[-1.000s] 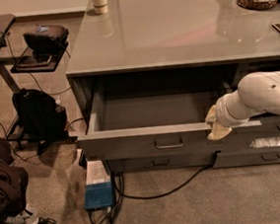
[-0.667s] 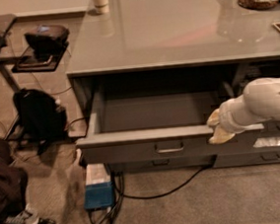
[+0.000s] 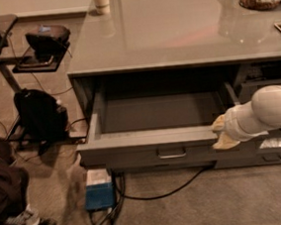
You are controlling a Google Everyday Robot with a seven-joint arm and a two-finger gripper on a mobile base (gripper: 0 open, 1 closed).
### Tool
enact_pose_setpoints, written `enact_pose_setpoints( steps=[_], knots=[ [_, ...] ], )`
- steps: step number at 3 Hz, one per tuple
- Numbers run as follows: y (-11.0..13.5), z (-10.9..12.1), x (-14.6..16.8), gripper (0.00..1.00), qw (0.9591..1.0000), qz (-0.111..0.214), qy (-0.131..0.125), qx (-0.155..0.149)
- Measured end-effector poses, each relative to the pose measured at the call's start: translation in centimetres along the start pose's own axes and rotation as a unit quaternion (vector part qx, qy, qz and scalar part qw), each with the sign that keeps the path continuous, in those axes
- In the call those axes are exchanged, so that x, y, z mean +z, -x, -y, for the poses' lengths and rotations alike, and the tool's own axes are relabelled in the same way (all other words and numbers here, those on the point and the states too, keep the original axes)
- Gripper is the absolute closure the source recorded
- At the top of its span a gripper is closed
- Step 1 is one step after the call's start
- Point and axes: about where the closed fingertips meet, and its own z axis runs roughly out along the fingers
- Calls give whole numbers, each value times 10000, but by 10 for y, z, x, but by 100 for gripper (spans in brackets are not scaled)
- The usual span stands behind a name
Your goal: Open top drawer
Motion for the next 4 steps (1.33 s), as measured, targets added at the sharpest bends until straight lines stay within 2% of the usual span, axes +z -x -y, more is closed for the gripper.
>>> enact_pose_setpoints(
  steps=[1, 3, 4],
  knots=[
    [0, -1, -1, 100, 10000, 0, 0, 0],
    [-7, -38, -23, 100, 9997, 8, -47, 255],
    [-6, -39, -25, 100, 9997, 5, -43, 224]
  ],
)
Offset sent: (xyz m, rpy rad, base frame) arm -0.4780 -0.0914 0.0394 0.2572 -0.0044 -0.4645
